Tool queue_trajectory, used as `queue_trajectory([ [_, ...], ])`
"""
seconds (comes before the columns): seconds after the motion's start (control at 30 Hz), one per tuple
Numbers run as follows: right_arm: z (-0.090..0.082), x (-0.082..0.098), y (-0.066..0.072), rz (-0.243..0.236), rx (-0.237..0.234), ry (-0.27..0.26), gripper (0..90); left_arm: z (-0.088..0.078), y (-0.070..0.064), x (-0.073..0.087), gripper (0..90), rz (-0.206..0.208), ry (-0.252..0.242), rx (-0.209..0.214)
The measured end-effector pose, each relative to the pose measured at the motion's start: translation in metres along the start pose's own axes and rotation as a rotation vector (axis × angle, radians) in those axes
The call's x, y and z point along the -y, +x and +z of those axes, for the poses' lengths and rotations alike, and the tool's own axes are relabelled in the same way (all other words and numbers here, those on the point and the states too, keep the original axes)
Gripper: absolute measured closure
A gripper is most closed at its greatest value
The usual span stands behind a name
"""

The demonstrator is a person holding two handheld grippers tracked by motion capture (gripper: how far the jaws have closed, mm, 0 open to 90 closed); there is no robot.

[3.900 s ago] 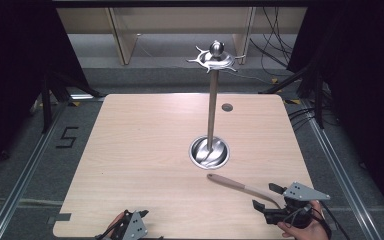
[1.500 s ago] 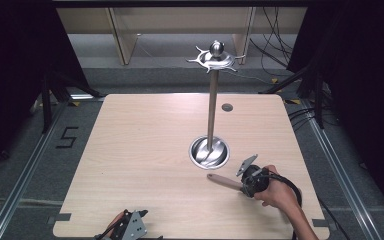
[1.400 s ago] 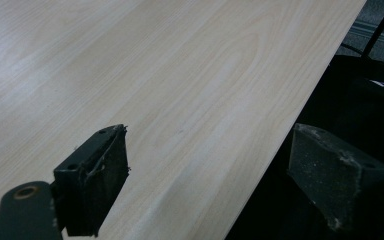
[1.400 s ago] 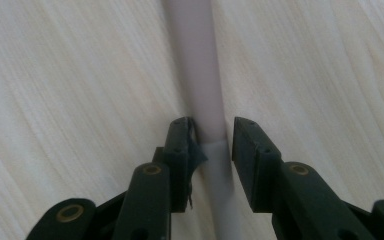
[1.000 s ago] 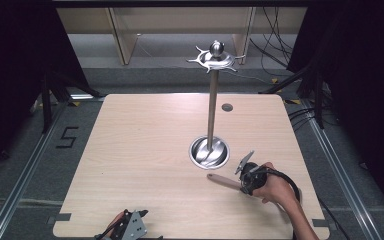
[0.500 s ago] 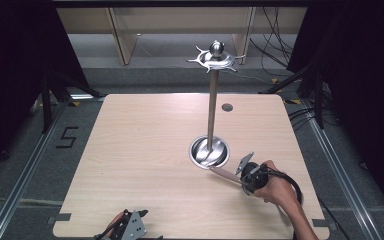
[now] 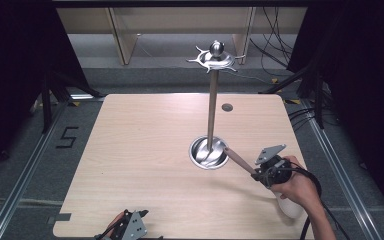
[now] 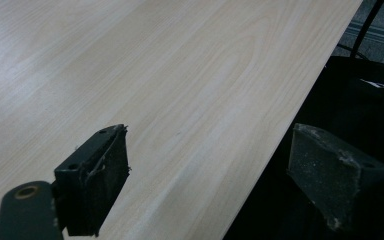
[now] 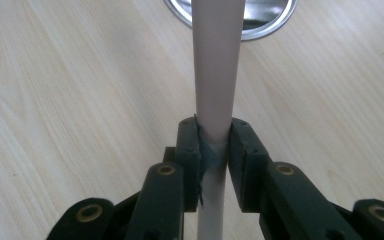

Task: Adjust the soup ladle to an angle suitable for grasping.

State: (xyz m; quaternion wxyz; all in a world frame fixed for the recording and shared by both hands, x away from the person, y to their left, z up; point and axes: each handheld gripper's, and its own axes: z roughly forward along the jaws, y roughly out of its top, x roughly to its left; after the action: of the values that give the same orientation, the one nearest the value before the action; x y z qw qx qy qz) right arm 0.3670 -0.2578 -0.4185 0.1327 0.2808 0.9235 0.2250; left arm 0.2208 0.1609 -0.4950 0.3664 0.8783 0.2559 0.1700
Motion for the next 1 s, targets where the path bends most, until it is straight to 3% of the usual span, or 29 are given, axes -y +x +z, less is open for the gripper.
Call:
queue_trajectory([
  [0.1,-0.006,0.002,-0.002,0.006,0.016,-0.027,77.4,0.001,0.0,0.0,15.5,0.001,-0.017,-0.016],
  [0.13,-0.01,0.004,-0.003,0.017,0.028,-0.071,77.4,0.001,-0.001,0.0,15.5,-0.004,-0.019,-0.016],
  [0.17,-0.01,0.004,-0.003,0.017,0.028,-0.071,77.4,0.001,-0.001,0.0,15.6,-0.004,-0.019,-0.016],
  [0.3,-0.024,0.011,-0.007,0.049,0.03,-0.152,77.4,0.002,-0.001,0.0,15.6,-0.005,-0.014,-0.015],
  [0.37,-0.028,0.011,-0.008,0.036,0.019,-0.137,77.4,0.002,-0.001,0.0,15.6,-0.005,-0.013,-0.014],
  [0.4,-0.027,0.013,-0.007,0.048,0.035,-0.171,77.3,0.002,-0.001,0.0,15.6,-0.006,-0.012,-0.014],
  [0.43,-0.03,0.013,-0.009,0.039,0.031,-0.156,77.4,0.002,-0.001,0.001,15.5,-0.006,-0.012,-0.014],
  [0.53,-0.033,0.016,-0.009,0.067,0.018,-0.199,77.4,0.002,-0.001,0.001,15.6,-0.008,-0.017,-0.02],
  [0.7,-0.04,0.018,-0.013,0.064,0.03,-0.242,77.4,0.001,0.0,0.0,15.5,-0.002,-0.012,-0.016],
  [0.8,-0.044,0.02,-0.015,0.068,0.007,-0.253,77.4,0.001,-0.001,0.001,15.5,-0.005,-0.012,-0.016],
  [0.87,-0.046,0.02,-0.014,0.098,-0.013,-0.262,77.4,0.002,0.0,0.001,15.6,-0.006,-0.013,-0.017],
  [0.97,-0.047,0.02,-0.015,0.082,-0.015,-0.28,77.4,0.002,-0.001,0.001,15.6,-0.007,-0.014,-0.018],
  [1.0,-0.047,0.02,-0.013,0.097,-0.016,-0.287,77.4,0.002,0.0,0.001,15.6,-0.007,-0.014,-0.019],
])
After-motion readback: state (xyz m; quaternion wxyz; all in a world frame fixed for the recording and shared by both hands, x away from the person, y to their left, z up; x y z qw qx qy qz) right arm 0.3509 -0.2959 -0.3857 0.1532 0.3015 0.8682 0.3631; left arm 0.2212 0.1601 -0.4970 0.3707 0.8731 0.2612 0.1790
